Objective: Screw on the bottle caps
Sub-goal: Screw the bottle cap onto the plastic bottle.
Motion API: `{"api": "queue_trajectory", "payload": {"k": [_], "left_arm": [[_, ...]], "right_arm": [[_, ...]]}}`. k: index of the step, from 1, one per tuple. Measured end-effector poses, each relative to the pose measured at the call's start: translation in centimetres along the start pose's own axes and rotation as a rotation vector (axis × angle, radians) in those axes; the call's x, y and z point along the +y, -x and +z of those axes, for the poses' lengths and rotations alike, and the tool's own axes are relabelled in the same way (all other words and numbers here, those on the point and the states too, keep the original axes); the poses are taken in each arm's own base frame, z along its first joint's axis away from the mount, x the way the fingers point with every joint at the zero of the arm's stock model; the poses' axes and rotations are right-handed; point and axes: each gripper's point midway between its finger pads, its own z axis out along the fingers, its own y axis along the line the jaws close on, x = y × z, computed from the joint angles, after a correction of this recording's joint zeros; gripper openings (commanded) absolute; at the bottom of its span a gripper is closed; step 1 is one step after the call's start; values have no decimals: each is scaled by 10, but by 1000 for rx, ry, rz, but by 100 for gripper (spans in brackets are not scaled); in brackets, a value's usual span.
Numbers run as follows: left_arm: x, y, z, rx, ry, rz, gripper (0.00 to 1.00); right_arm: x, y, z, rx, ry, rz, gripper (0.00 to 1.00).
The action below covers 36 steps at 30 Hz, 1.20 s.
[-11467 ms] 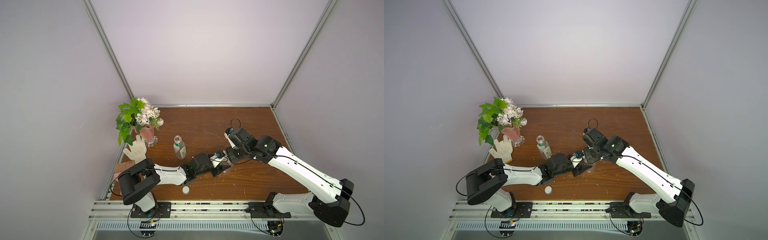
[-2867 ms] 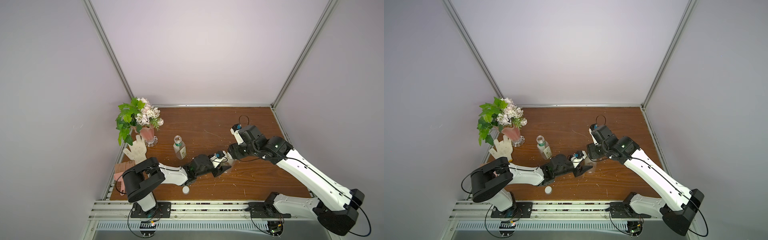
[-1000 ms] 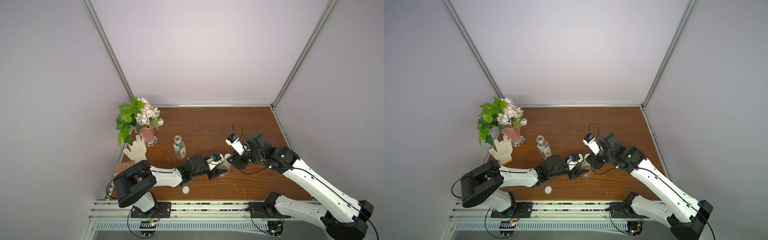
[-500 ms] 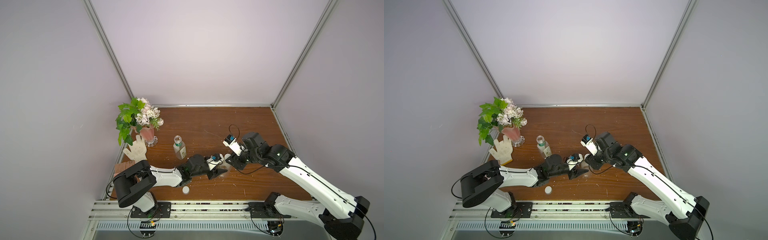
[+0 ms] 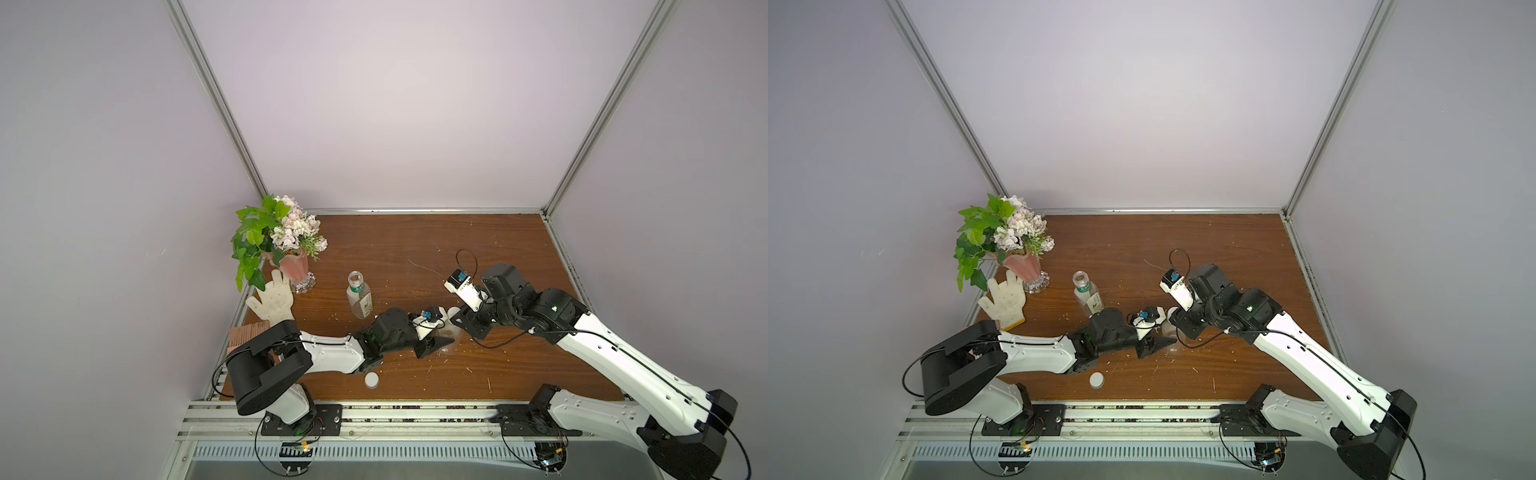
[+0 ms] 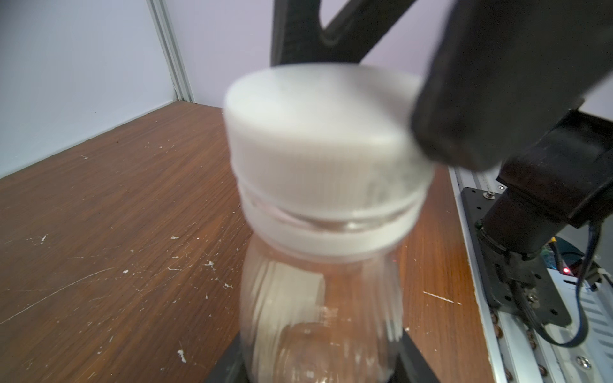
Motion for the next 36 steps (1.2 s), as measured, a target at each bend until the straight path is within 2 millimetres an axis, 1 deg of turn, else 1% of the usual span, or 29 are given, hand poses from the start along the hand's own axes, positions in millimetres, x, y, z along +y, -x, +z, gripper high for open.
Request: {"api": "queue_trajectory", "payload": {"k": [7, 15, 17, 19, 22, 25, 31, 34, 36], "left_arm": [[15, 5, -3, -10, 90, -1, 50], [23, 6, -3, -17, 133, -24, 51], [24, 7, -3, -20, 139, -27, 53], [24, 7, -1, -23, 140, -32, 56], [24, 7, 1, -27, 138, -42, 66], [22, 11, 1, -46, 126, -49, 75], [15, 17, 1, -70, 82, -52, 80], [11, 18, 1, -72, 61, -51, 80], [10, 17, 2, -71, 55, -51, 77]], "right_arm": [[-14, 8, 3, -45, -86, 170, 33], [-25, 12, 6, -96, -134, 402, 29], [-26, 13, 6, -106, -142, 445, 28], [-27, 13, 6, -113, -149, 475, 28], [-28, 13, 8, -120, -149, 494, 27], [-26, 14, 8, -124, -135, 487, 27], [-18, 13, 7, -127, -92, 426, 27], [-15, 13, 8, -123, -75, 404, 27], [-14, 14, 8, -124, -68, 398, 28]]}}
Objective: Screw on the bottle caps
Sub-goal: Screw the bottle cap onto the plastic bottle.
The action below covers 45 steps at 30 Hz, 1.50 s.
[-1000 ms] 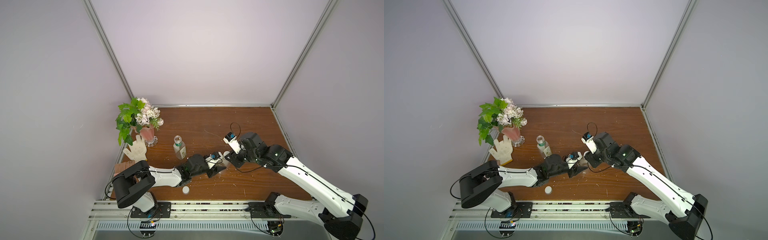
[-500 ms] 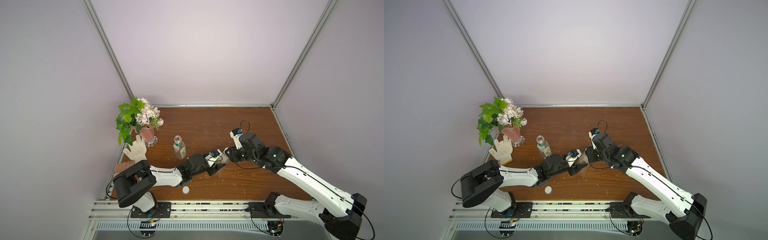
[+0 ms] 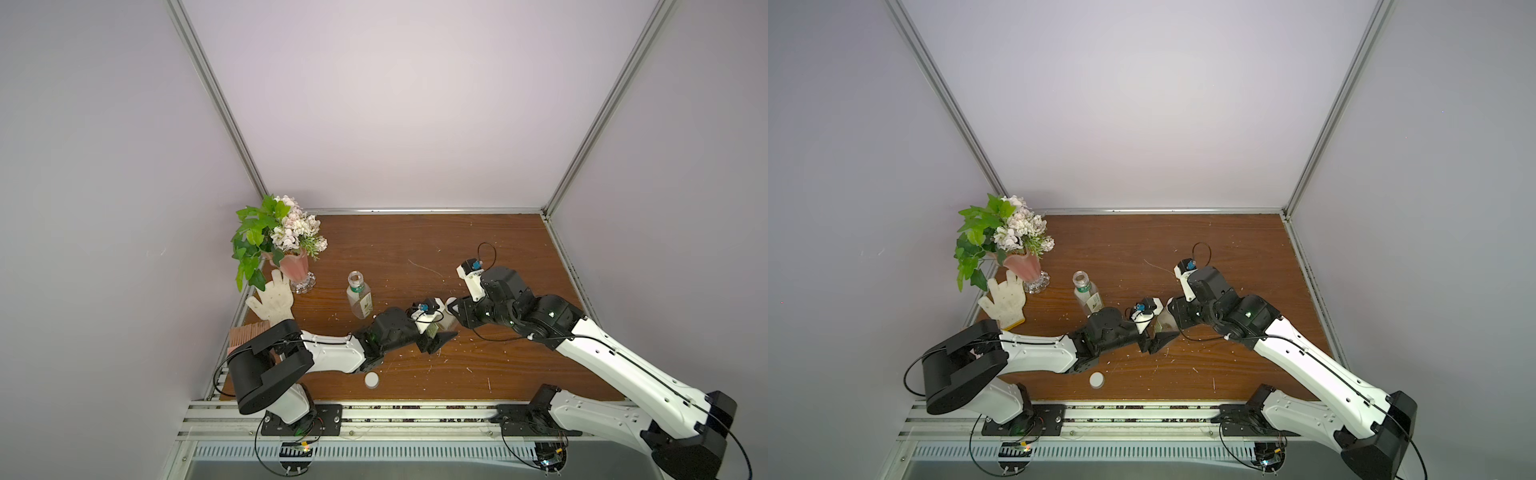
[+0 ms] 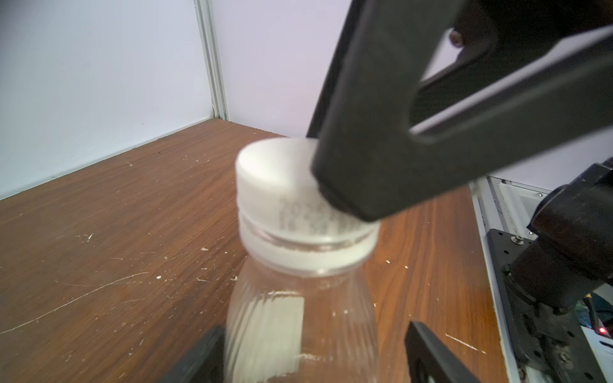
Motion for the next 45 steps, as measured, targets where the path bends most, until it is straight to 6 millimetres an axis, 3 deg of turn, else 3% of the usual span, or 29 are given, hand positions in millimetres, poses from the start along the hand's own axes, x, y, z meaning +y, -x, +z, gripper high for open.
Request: {"api": "queue_trajectory", "payload": {"k": [7, 19, 25, 32, 38, 45], "left_arm": [[5, -11, 7, 29, 16, -4, 62], [10, -11, 8, 30, 45, 1, 52], [2, -10, 7, 29, 2, 8, 51], [-20, -11, 0, 40, -124, 23, 52], [-31, -16, -4, 61, -190, 36, 52], [-31, -17, -7, 68, -205, 41, 52]], "right_arm": [[2, 2, 0, -8, 8, 1, 28], [-5, 3, -3, -13, -32, -16, 40], [-5, 0, -12, 8, -32, -148, 51], [3, -7, -26, 10, 34, -331, 57], [16, -11, -27, 17, 112, -401, 59], [21, -18, -25, 37, 153, -420, 60]]}}
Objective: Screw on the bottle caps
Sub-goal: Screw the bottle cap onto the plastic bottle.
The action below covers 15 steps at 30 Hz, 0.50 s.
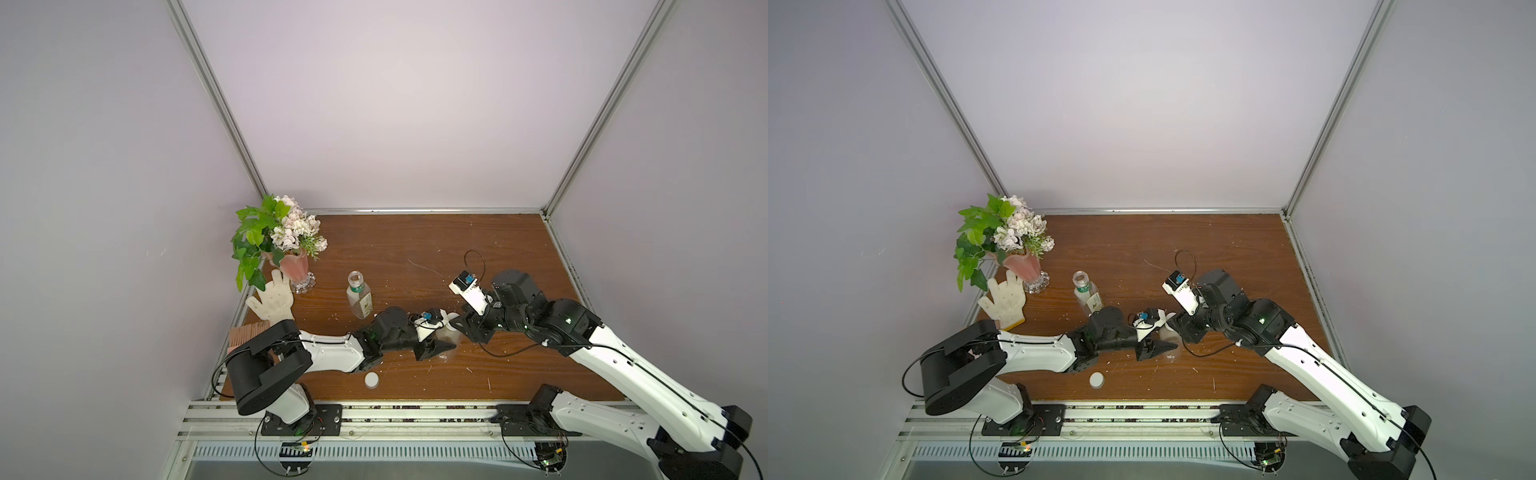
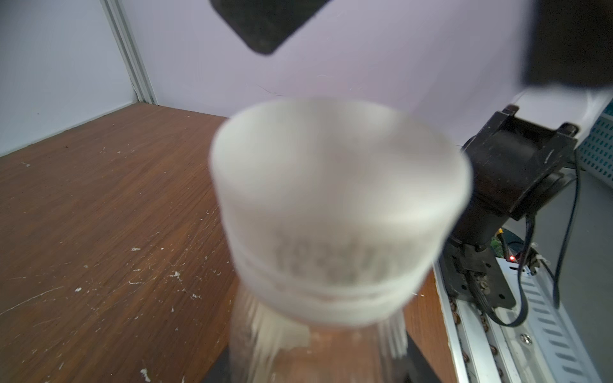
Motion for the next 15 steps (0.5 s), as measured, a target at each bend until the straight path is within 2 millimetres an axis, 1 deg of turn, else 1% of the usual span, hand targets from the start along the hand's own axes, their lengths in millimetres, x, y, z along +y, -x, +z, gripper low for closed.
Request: {"api": "queue_trajectory", "payload": {"k": [6, 11, 15], "left_arm": [[-1, -1, -5, 5, -12, 0, 52], [-4, -2, -6, 11, -27, 1, 52], [-5, -2, -6, 14, -34, 0, 52]], "right_arm": [[8, -6, 3, 14, 37, -10, 61], [12, -7, 4, 16, 49, -21, 60], [14, -9, 9, 35, 55, -30, 56]]}}
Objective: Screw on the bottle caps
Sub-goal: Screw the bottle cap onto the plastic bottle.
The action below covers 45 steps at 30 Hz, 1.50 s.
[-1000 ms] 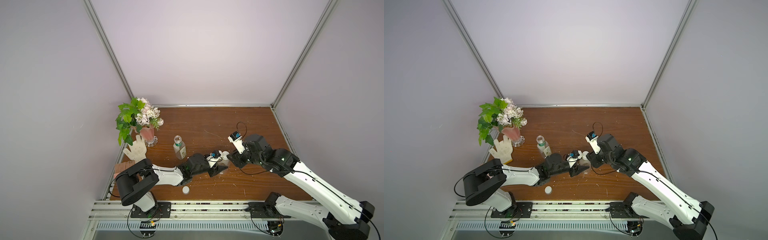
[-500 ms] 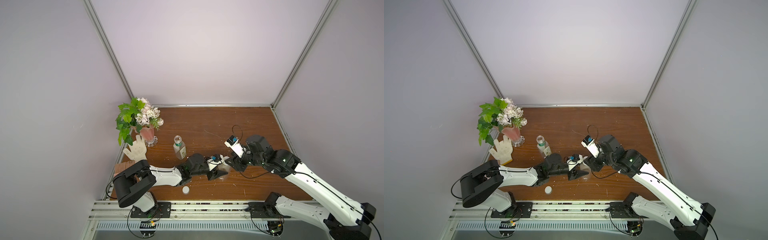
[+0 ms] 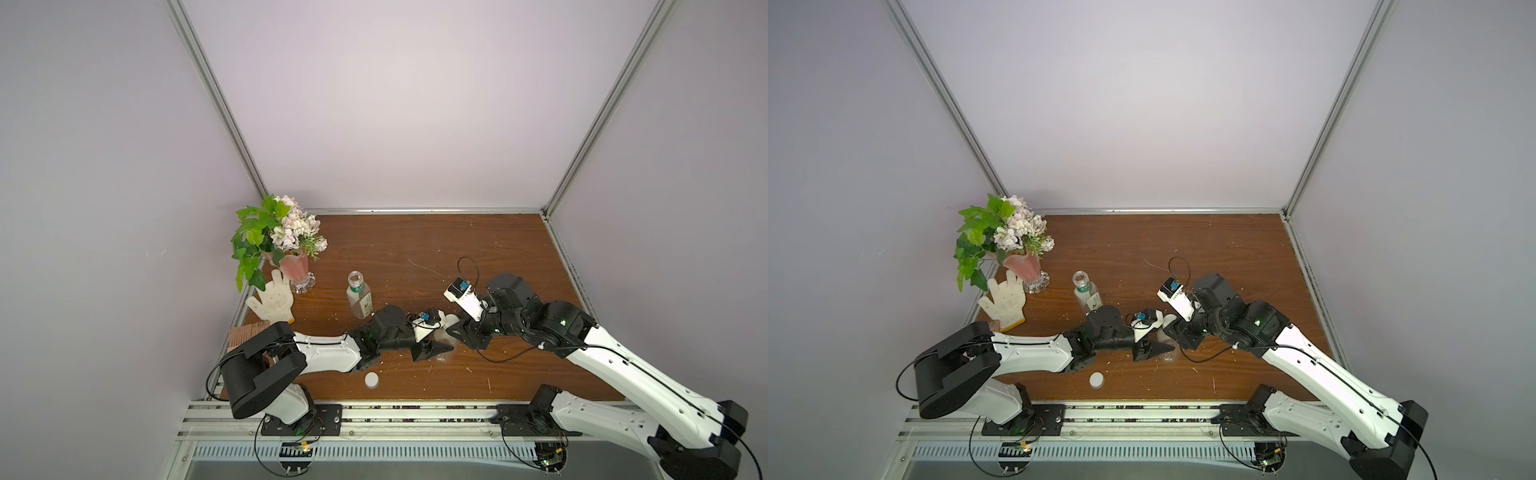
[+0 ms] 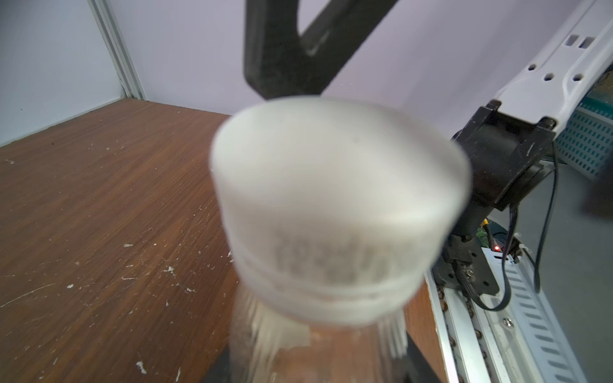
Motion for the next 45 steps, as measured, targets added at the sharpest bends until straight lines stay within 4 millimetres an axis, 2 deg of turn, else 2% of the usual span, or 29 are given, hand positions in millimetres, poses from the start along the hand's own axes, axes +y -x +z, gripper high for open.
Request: {"api": "queue_trajectory", "payload": {"k": [10, 14, 18, 25, 32, 40, 45], "left_arm": [[0, -1, 0, 3, -4, 2, 52], [6, 0, -1, 4, 32, 2, 52], [20, 1, -3, 4, 115, 3, 52], [46, 10, -11, -18, 277, 14, 51], [54, 9, -9, -15, 316, 0, 51], [55, 9, 0, -26, 315, -9, 48], [54, 12, 1, -45, 306, -8, 47]], "right_arm": [[-2, -1, 6, 16, -15, -13, 38], [-6, 0, 6, 14, -44, -2, 32], [-16, 4, 9, -2, -100, 49, 31], [-36, 18, 11, -96, -203, 272, 28], [-49, 17, 14, -164, -259, 555, 23], [-59, 12, 12, -193, -310, 697, 26], [-59, 13, 7, -182, -317, 690, 49]]}}
